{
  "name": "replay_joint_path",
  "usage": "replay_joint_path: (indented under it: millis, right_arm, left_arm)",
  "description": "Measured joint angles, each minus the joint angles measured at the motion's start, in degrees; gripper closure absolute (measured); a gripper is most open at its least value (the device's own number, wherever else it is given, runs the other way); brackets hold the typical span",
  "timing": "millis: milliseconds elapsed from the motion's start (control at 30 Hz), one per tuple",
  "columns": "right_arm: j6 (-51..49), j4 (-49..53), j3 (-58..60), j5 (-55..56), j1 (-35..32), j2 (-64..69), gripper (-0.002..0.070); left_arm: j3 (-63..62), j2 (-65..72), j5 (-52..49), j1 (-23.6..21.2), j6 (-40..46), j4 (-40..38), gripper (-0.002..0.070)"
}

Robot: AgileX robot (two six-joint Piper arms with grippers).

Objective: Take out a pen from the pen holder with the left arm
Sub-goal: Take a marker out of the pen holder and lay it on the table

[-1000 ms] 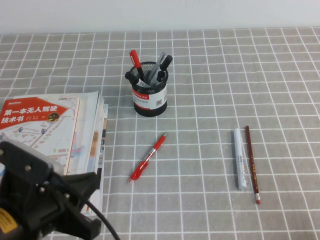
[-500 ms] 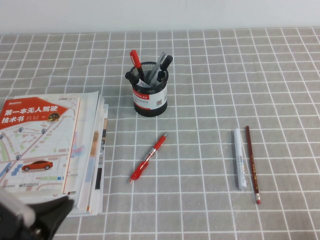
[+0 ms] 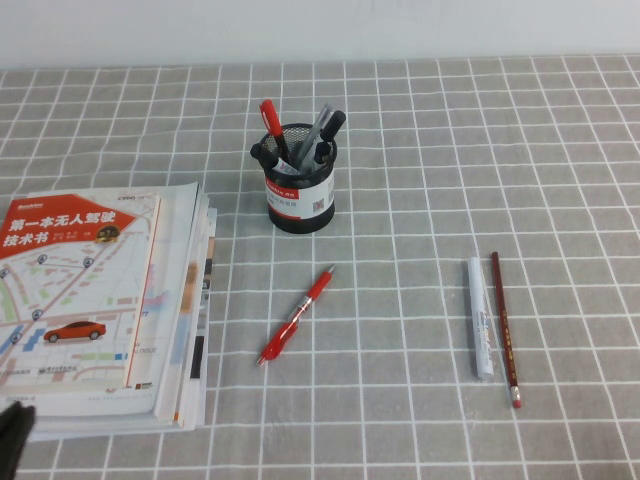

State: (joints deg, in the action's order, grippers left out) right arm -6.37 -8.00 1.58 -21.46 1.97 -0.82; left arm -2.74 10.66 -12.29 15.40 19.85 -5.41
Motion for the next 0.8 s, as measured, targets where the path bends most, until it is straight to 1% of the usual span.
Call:
replay_joint_path:
  millis: [67, 333, 433, 533, 700, 800]
  right_arm:
    - [0.0, 0.0, 0.0, 0.0, 0.0, 0.0, 0.0689]
    - [0.0, 0.0, 0.0, 0.0, 0.0, 0.0, 0.0689]
    - [0.0, 0.0, 0.0, 0.0, 0.0, 0.0, 0.0689]
    - [0.0, 0.0, 0.0, 0.0, 0.0, 0.0, 0.0689]
    - [0.0, 0.0, 0.0, 0.0, 0.0, 0.0, 0.0689]
    - [0.0, 0.0, 0.0, 0.0, 0.0, 0.0, 0.0689]
  left_arm:
    - [0.0, -2.14, -0.21, -1.9, 0.0, 0.95, 0.0675]
    - [0.0, -8.72, -0.25, -11.88, 0.0, 1.7, 0.0675]
    - [0.0, -10.24, -0.35, -14.5, 0.0, 1.7, 0.0675]
    - [0.11, -10.96, -0.35, -15.73, 0.0, 1.7, 0.0675]
    - [3.29, -10.96, 2.05, -15.96, 0.0, 1.7, 0.0675]
    - [4.1, -11.07, 1.16, -15.96, 0.0, 1.7, 0.0675]
